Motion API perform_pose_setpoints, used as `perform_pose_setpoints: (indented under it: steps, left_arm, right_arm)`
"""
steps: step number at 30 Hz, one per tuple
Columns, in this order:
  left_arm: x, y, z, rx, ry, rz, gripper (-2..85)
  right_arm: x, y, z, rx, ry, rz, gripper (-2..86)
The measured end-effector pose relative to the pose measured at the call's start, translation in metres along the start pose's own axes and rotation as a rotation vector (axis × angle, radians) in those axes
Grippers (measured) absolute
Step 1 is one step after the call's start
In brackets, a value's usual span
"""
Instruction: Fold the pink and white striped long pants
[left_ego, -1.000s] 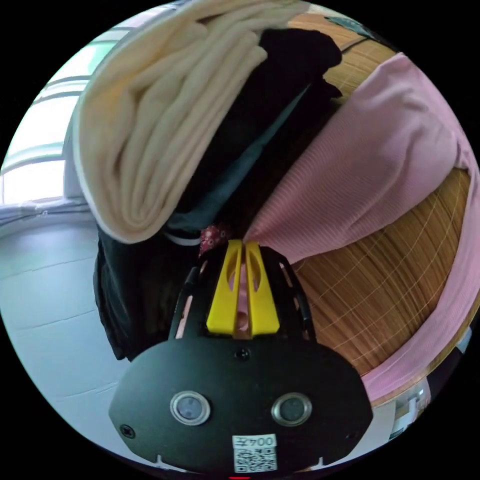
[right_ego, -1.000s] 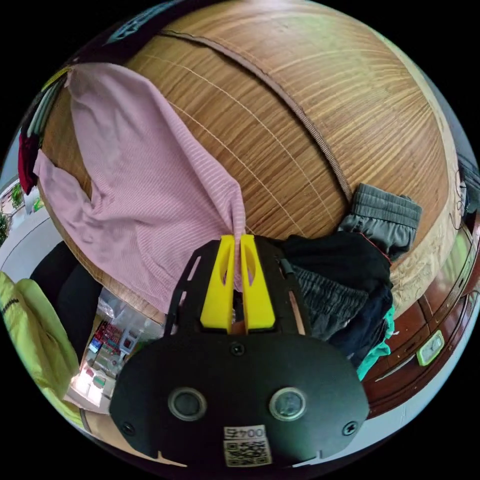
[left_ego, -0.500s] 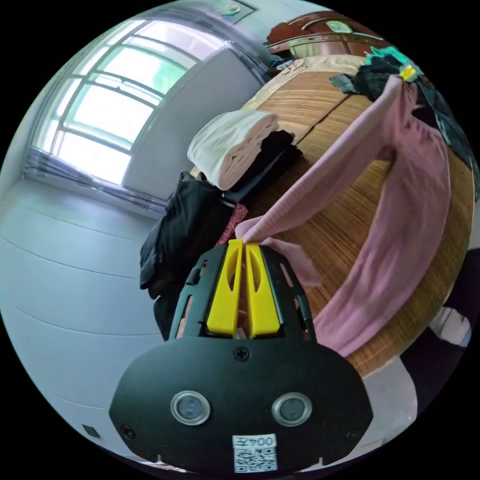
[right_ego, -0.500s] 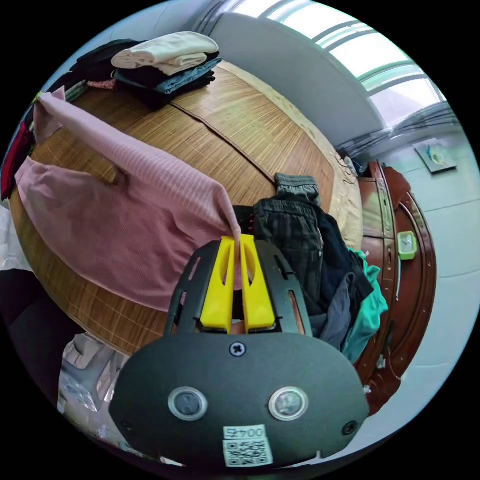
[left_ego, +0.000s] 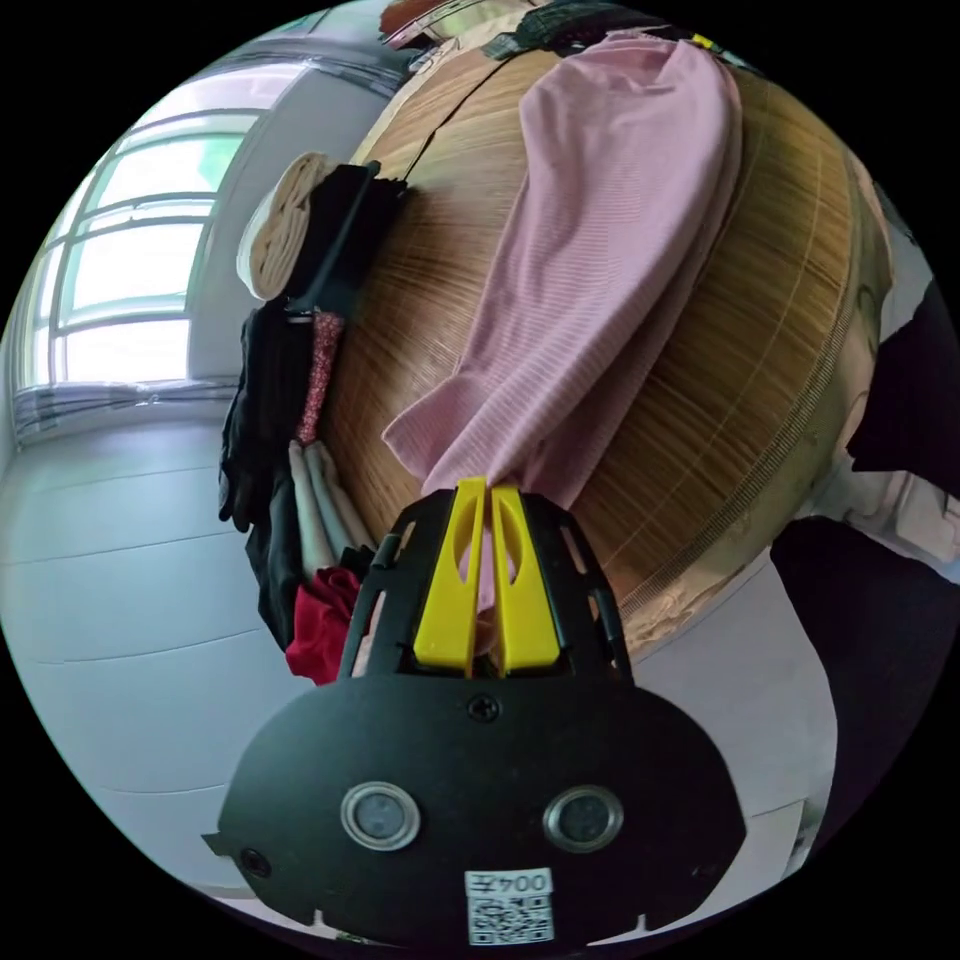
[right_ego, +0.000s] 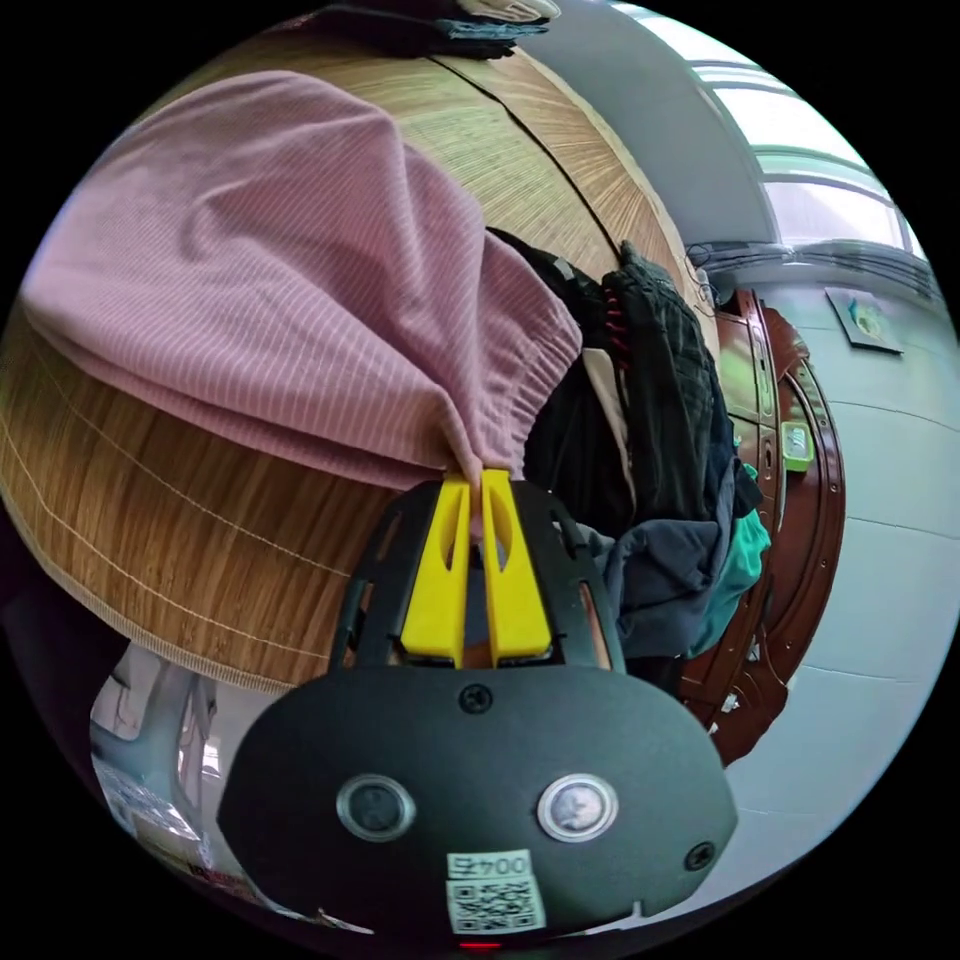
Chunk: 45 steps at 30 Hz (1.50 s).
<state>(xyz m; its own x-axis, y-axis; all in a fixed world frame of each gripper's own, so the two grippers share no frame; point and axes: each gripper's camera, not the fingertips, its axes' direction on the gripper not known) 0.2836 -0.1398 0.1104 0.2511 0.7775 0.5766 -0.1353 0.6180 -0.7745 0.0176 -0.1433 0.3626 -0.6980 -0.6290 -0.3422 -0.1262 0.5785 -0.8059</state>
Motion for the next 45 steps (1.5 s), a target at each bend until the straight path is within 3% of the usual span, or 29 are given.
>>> perform_pose_setpoints:
  steps: [5, 8, 10, 20, 24, 26, 28, 33, 35, 37, 40, 45]
  left_arm:
    - [-0.021, 0.001, -0.035, 0.035, -0.014, -0.005, 1.0]
    - [0.003, -0.004, -0.027, -0.044, 0.08, 0.125, 1.5]
    - [0.02, -0.006, -0.027, -0.067, 0.109, 0.258, 2.1]
    - [-0.049, 0.01, -0.103, -0.128, 0.136, 0.363, 7.8]
    - [-0.091, 0.024, -0.107, -0.275, 0.234, 0.168, 6.3]
    - [-0.107, 0.027, -0.106, -0.324, 0.265, 0.049, 4.8]
    - [-0.124, 0.028, -0.103, -0.37, 0.326, -0.116, 3.4]
    - [-0.17, 0.032, -0.091, -0.44, 0.506, -0.606, 0.8]
    - [-0.184, 0.034, -0.095, -0.407, 0.558, -0.712, 0.6]
    - [-0.197, 0.035, -0.101, -0.37, 0.595, -0.772, 0.6]
    - [-0.216, 0.04, -0.105, -0.343, 0.596, -0.834, 0.6]
    - [-0.242, 0.04, -0.086, -0.363, 0.623, -0.868, 0.6]
  right_arm:
    - [0.016, 0.021, -0.026, 0.039, -0.014, 0.048, 2.6]
    - [-0.008, 0.023, -0.005, -0.073, -0.072, -0.076, 4.4]
    - [-0.015, 0.027, -0.009, -0.078, -0.001, -0.114, 5.2]
    - [0.044, 0.065, -0.061, -0.147, -0.065, 0.092, 8.4]
    - [0.07, 0.069, -0.022, -0.4, -0.084, 0.189, 7.4]
    - [0.088, 0.072, -0.035, -0.318, -0.115, 0.29, 5.0]
    - [0.094, 0.053, -0.078, -0.078, -0.213, 0.288, 2.0]
    - [0.04, -0.036, -0.141, 0.237, -0.386, 0.004, -0.4]
    - [0.02, -0.066, -0.138, 0.233, -0.359, -0.063, -0.6]
    - [0.012, -0.087, -0.105, 0.091, -0.338, -0.054, -0.7]
    - [0.032, -0.081, -0.096, 0.168, -0.395, -0.018, -0.7]
    - [0.051, -0.095, -0.087, 0.139, -0.364, -0.053, -0.8]
